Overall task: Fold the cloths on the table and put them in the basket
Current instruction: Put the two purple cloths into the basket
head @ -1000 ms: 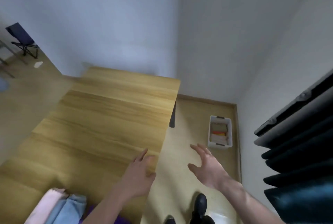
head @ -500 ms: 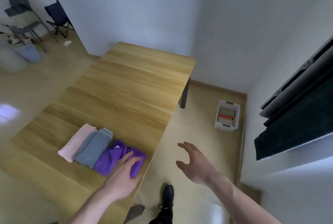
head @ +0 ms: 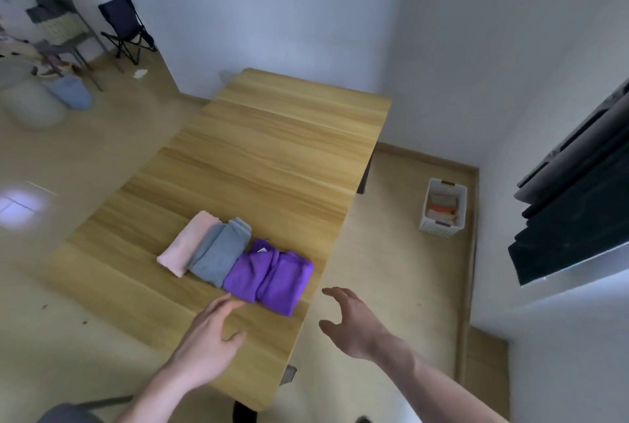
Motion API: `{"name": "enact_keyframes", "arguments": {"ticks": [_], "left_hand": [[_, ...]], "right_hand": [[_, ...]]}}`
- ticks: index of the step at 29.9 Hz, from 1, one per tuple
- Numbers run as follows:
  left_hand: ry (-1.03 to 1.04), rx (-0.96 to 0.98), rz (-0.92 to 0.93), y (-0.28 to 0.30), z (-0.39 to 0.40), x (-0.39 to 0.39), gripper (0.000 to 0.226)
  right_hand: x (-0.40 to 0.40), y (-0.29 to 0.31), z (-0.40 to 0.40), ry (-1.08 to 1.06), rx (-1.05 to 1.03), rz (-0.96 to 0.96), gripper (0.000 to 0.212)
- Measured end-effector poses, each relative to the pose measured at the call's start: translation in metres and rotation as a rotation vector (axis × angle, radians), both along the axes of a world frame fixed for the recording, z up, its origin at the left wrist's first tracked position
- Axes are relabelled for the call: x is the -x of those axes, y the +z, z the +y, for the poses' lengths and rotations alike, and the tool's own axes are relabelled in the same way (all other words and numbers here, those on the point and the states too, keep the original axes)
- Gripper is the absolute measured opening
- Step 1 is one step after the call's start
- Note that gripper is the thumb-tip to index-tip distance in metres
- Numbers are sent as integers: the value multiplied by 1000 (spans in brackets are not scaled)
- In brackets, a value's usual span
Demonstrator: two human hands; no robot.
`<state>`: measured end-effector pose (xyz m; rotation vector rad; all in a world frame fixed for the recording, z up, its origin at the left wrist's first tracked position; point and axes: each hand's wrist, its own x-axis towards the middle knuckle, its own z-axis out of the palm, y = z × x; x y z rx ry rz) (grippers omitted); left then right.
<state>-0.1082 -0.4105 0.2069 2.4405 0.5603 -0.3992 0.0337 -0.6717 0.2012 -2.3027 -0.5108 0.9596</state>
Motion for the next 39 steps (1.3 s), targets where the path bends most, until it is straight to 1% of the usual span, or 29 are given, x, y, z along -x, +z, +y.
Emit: {"name": "enact_keyframes", "arguments": {"ticks": [3, 4, 5, 7, 11, 15, 20, 24, 29, 30, 35, 37, 39], "left_hand": [[-42, 29, 12, -11, 39, -7, 50], [-121, 39, 56, -16, 87, -15, 50], [-162, 42, 71, -22, 81, -20, 50], [-262, 87, 85, -39, 96, -38, 50], [-415, 83, 151, -59, 115, -72, 51], [-531, 23, 205, -73, 118, -123, 57], [-603, -184, 172, -92, 117, -171, 66], [-664, -224, 190, -106, 114, -196, 78], [-724, -322, 202, -128, 118, -215, 71], [-725, -341, 209, -142, 117, -228, 73], [-771, -457, 209, -156, 118, -234, 83], [-768, -487, 214, -161, 117, -238, 80], [-779, -507, 229, -163, 116, -240, 68]], "right_hand": [[6, -11, 37, -67, 30, 37, 66], [13, -24, 83, -161, 24, 41, 66], [13, -26, 80, -191, 33, 52, 65], [19, -35, 100, -296, 36, 65, 64], [33, -48, 134, -427, 91, 95, 62], [31, -53, 150, -568, 129, 93, 62], [14, -60, 157, -613, 145, 74, 64], [-2, -73, 159, -587, 153, 80, 68], [-33, -90, 162, -568, 191, 94, 71], [-49, -106, 159, -561, 204, 104, 72], [-66, -134, 166, -577, 250, 141, 83], [-72, -145, 167, -605, 278, 146, 84], [-74, -154, 167, -647, 279, 159, 80]]}}
